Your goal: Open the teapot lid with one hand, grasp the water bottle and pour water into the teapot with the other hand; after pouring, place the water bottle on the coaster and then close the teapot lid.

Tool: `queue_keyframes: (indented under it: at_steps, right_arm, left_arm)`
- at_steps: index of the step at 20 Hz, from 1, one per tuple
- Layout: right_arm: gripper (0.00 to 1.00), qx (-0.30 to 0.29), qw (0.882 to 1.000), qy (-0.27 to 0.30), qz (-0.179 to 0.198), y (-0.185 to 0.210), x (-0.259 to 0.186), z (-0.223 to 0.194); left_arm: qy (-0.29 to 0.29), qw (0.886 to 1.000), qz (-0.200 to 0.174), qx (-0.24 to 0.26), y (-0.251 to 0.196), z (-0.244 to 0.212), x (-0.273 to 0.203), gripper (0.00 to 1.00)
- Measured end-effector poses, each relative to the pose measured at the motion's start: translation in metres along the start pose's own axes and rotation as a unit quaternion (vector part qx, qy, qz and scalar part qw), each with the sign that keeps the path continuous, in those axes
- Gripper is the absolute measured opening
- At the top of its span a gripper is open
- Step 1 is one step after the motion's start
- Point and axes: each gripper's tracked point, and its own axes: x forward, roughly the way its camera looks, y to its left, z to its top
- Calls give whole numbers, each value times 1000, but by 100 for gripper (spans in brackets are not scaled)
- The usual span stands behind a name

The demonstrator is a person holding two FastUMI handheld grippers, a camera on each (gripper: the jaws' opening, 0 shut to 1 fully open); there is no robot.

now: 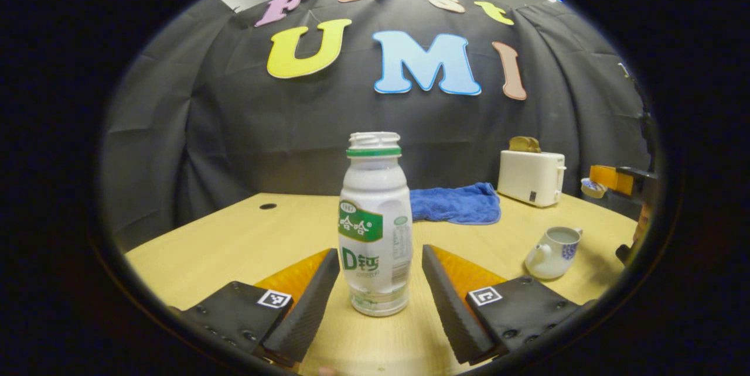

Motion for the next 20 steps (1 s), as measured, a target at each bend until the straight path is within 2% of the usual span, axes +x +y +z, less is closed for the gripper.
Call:
queue_keyframes:
  at_steps: [8,9,10,11,12,14,16,20]
  right_arm:
    - [0,15,1000,6,2,-4,0,-4]
    - [0,17,1000,6,2,-4,0,-4]
    - [0,19,1000,7,2,-4,0,-4]
    - [0,20,1000,7,2,-4,0,-5]
    - [0,22,1000,7,2,-5,0,-4]
    - [0,27,1000,7,0,-8,0,-5]
    - [0,32,999,7,-2,-10,1,-5]
    - [0,38,999,10,-8,-16,2,-8]
  left_arm:
    - [13,1000,10,18,5,-2,13,94]
    - [13,1000,11,20,5,-2,14,100]
    - [15,1000,9,23,3,-2,14,88]
    - [16,1000,8,24,2,-3,15,88]
    - [18,1000,8,24,2,-2,13,100]
    - [17,1000,9,22,4,-2,14,77]
    - [17,1000,13,17,6,-3,14,86]
    - [20,999,14,25,4,-4,13,82]
